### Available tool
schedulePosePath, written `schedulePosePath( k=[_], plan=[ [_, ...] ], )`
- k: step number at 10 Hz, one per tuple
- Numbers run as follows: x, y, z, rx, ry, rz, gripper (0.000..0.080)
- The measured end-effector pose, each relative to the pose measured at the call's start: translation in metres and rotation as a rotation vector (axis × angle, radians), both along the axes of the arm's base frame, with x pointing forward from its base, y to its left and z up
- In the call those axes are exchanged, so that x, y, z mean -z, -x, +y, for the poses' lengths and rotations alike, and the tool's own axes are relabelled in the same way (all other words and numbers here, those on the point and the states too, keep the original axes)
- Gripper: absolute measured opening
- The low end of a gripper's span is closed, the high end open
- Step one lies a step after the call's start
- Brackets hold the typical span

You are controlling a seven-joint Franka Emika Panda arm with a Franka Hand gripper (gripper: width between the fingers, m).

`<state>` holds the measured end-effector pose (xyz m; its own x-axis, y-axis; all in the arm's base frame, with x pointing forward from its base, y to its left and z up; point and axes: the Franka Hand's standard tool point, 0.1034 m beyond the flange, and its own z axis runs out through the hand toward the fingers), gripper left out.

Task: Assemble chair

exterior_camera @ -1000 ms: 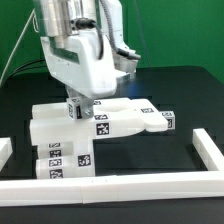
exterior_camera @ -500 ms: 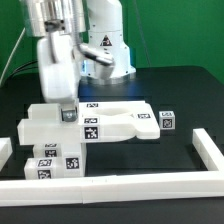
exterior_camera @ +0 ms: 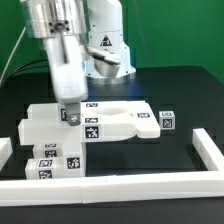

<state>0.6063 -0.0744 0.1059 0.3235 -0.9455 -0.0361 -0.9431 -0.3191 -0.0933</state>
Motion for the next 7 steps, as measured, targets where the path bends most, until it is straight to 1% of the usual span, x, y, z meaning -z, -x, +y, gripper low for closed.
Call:
schedulePosePath(
  k=[1,2,5,6,7],
  plan=[
    [-0.0014,0.0001,-0.0031,-0.181,0.005,-0.004,0.0641],
    [-0.0016,0.0013,-0.0033,-0.306,0.013,-0.006,0.0641],
    [-0.0009,0.0026,-0.0051,-0.502,0.036,-0.018,0.0648],
    [-0.0011,0.0022,-0.0041,-0.599,0.054,-0.013,0.0648],
    [-0.0018,0.0003,0.0016,-0.777,0.096,0.001,0.0648]
  ],
)
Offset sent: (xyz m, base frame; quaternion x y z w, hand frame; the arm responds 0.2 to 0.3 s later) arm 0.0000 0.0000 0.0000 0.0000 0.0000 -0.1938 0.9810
